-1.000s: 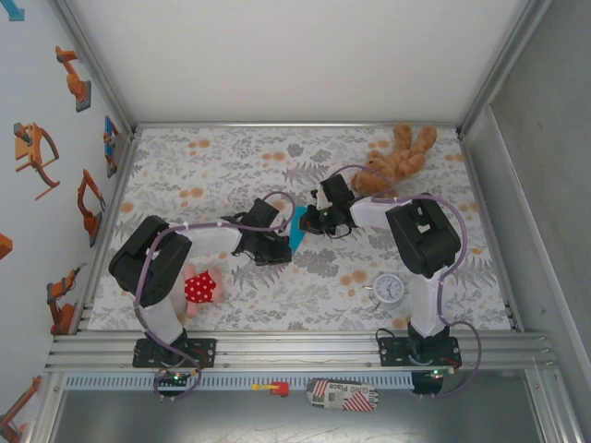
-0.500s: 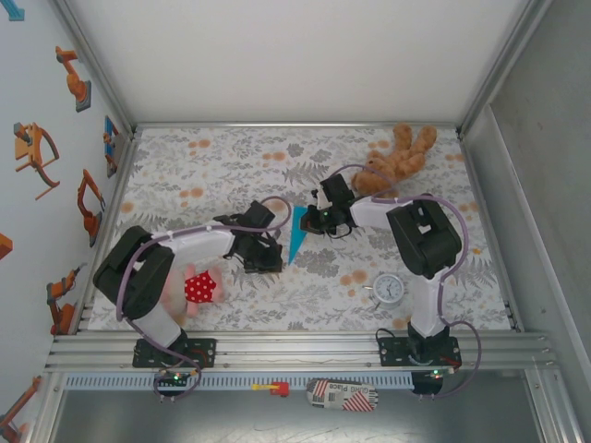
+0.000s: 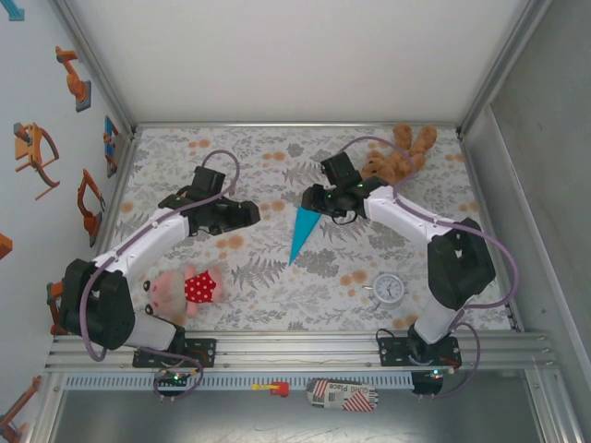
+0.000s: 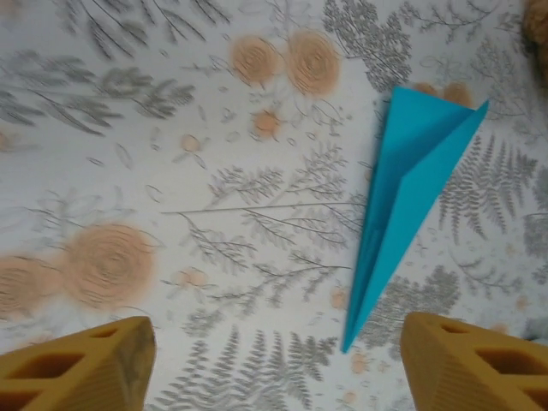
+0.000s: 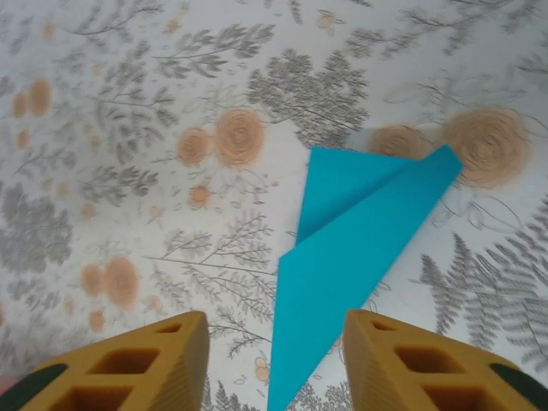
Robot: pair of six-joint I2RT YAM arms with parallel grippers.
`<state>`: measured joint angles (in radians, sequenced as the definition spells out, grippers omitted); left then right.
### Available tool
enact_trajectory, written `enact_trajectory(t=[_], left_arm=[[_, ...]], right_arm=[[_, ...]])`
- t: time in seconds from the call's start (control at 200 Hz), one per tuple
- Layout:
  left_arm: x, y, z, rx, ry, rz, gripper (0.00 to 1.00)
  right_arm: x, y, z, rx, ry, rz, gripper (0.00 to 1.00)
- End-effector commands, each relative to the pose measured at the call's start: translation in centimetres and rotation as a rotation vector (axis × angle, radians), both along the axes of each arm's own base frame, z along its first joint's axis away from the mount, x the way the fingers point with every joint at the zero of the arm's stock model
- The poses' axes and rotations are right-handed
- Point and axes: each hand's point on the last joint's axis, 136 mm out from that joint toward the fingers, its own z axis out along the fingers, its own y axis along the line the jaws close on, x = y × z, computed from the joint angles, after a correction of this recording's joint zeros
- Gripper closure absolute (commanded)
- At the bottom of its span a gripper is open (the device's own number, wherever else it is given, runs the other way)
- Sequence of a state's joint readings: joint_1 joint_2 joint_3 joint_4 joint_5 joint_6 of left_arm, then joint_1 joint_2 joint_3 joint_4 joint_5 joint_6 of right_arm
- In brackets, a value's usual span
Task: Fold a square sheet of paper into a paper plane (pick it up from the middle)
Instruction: Turn over a paper plane at the center of the table.
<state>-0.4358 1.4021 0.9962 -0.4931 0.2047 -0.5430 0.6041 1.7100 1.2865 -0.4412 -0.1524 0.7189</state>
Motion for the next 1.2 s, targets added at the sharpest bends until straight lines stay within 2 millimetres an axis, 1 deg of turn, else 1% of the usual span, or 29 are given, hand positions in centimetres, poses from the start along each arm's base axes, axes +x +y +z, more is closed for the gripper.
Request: enact_trajectory(t=[0.0,0.075,0.13,0.155,0.265,0.346,0.491,0.551,0.646,0.701,0.776,0.881,1.022,1.197], left_arm=[[0.2,2.2,1.2,0.084,-0.055,0.042,0.13],[0.1,3.0,1.4,0.098,-0.065,0.064,0.07],[0.0,3.5,1.4,0.11,-0.071,0.075,0.0],[0.0,3.7,1.4,0.12,-0.074,0.081,0.03],[-0.2,4.8,1.3,0.17,-0.076,0.105,0.04],[-0.2,4.9,1.3,0.174,-0.079,0.11,0.04],[-0.2,4.8,1.3,0.164,-0.079,0.108,0.04],[-0.3,4.9,1.2,0.166,-0.077,0.111,0.04],[-0.3,5.1,1.1,0.18,-0.075,0.119,0.04],[-0.3,5.1,1.1,0.181,-0.074,0.119,0.04],[-0.3,5.1,1.1,0.178,-0.073,0.119,0.04],[-0.3,4.9,0.9,0.174,-0.065,0.116,0.04],[-0.3,4.8,0.8,0.171,-0.06,0.114,0.04],[-0.2,4.8,0.7,0.172,-0.055,0.113,0.04]], right_arm=[[-1.6,-2.8,-2.8,-0.25,0.07,-0.091,0.42],[-1.7,-1.5,-3.1,-0.278,0.07,-0.101,0.38],[-1.6,-0.9,-3.6,-0.312,0.072,-0.116,0.39],[-1.6,-0.7,-4.0,-0.33,0.08,-0.126,0.41],[-1.2,0.4,-5.6,-0.375,0.108,-0.147,0.45],[-1.1,1.3,-6.3,-0.406,0.11,-0.145,0.45],[-0.6,2.0,-7.1,-0.475,0.104,-0.157,0.42],[-0.5,2.0,-7.7,-0.499,0.104,-0.158,0.39],[-0.5,1.8,-8.5,-0.529,0.118,-0.159,0.38],[-0.5,1.6,-8.6,-0.545,0.123,-0.163,0.38],[-0.5,1.2,-8.3,-0.56,0.116,-0.175,0.39],[-0.5,0.7,-7.8,-0.576,0.106,-0.187,0.43],[-0.7,0.0,-7.7,-0.597,0.105,-0.202,0.47],[-0.8,-0.1,-7.7,-0.594,0.111,-0.215,0.52]])
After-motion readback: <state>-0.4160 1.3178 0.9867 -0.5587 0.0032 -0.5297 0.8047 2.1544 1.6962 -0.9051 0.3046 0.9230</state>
